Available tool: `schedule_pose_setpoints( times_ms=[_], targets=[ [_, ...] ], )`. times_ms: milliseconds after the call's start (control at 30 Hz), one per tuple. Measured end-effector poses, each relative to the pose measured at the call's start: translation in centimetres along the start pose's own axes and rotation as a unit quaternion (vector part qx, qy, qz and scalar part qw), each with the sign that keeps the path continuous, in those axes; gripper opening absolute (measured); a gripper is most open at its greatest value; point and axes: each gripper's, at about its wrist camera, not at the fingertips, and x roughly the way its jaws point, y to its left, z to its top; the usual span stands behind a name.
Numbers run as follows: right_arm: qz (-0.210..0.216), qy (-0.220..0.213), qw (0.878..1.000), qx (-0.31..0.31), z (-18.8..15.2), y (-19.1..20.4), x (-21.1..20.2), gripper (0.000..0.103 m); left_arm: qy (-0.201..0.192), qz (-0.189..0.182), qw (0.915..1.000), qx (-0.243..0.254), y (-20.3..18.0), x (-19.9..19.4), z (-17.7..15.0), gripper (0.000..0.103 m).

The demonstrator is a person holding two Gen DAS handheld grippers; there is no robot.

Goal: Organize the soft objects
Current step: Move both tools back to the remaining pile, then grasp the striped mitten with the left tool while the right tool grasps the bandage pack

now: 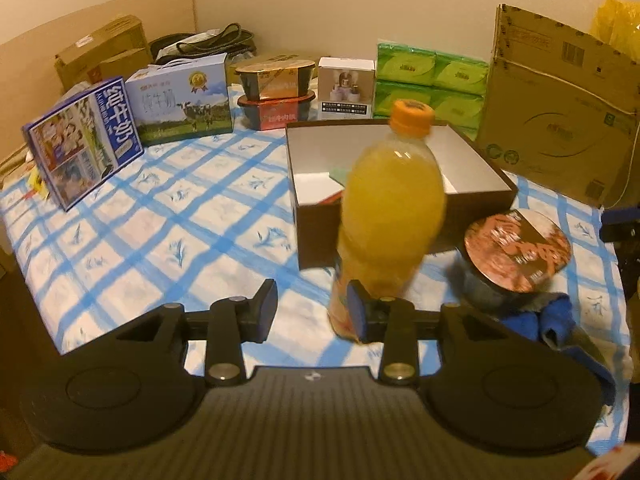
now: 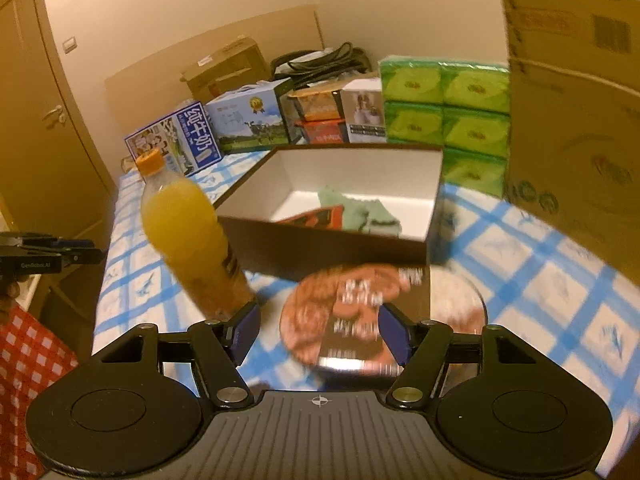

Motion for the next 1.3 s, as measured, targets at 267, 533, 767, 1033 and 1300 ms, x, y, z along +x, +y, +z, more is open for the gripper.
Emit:
schedule_pose_setpoints(
  times_ms=[267,533,767,1033,1300],
  targets=[
    [0.003,0.003,0.999,0.034,-6.4,1.1,-3.0,0.065,0.011,0.009,0.9994,-0.032,-2.8,-2.9,-4.7,0.037],
    [0.002,0.032,0.999,0.033,-12.5,3.4,-3.5,0.065,0.031,0.017,0.9987,-0.037,-6.3,-4.1,-9.6,0.039],
    [-0.002,0.079,0.997,-0.006,-17.1,5.4,-1.8,0.065,0.058,0.006,0.9968,-0.055,-9.3,-3.8,-13.6,0.039],
    [0.001,0.100,0.995,-0.014,-18.4,5.6,0.1,0.064,0.101,-0.010,0.9937,-0.047,-11.8,-2.1,-16.8,0.039],
    [-0.004,0.120,0.990,-0.071,-19.9,7.7,2.9,0.054,0.100,-0.019,0.9940,-0.039,-13.0,-1.5,-17.1,0.039]
  ],
)
